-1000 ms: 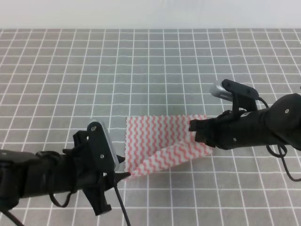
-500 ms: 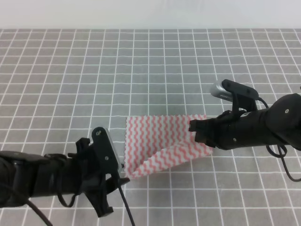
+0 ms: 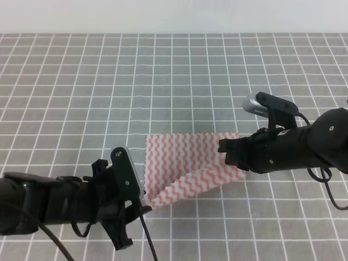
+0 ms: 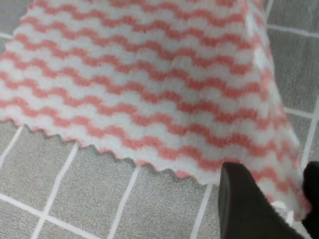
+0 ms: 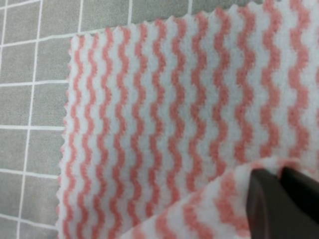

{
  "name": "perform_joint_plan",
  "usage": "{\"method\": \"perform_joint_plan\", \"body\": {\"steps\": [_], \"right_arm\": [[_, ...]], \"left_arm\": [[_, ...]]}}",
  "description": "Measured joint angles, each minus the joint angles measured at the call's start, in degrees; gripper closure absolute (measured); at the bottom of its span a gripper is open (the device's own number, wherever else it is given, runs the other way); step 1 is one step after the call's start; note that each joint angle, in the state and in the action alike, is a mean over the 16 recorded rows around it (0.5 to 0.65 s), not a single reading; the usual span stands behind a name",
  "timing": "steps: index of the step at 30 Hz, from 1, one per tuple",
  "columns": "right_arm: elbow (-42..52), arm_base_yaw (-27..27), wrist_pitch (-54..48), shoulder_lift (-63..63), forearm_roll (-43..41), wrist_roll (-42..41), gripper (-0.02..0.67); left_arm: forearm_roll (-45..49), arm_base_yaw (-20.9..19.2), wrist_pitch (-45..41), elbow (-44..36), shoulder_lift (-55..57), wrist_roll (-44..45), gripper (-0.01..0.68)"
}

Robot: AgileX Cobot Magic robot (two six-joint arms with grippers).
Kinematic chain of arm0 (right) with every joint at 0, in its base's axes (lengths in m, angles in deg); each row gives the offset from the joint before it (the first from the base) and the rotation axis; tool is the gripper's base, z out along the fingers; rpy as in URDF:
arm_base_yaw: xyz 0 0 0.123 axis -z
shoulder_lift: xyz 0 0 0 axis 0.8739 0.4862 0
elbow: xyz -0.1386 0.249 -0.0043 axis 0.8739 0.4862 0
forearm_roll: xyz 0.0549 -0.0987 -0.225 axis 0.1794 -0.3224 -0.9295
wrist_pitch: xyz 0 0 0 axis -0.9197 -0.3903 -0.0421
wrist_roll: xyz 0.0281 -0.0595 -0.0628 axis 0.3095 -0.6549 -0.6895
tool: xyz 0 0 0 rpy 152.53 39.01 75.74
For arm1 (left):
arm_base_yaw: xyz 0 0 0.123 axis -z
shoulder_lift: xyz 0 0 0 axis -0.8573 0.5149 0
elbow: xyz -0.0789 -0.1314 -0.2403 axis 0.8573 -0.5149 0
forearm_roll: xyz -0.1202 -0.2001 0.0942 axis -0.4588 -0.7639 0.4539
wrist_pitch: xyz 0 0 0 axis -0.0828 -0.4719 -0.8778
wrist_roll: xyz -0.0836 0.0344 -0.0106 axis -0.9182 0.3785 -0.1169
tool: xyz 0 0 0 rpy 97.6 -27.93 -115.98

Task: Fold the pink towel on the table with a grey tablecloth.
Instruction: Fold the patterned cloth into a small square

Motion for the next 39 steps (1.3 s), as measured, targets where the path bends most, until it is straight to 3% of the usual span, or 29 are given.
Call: {"method": "perform_joint_plan", "body": {"steps": [11,27,39], "right_arm": [[0.01,0.01,-0.13,-0.18,0.01,-0.09,0.662],[0.00,0.00,-0.29,-0.06,0.00,-0.09,0.662],[0.01,0.00,0.52,-0.06,0.00,-0.08,0.662]], "left_arm": [[-0.17,0.00,-0.79,0.47,1.78,0.15,0.445],[-1.19,0.01,-2.63,0.61,1.85,-1.46,0.648],[-4.78,0.00,0.18,2.22,1.86,-8.11,0.674]]}}
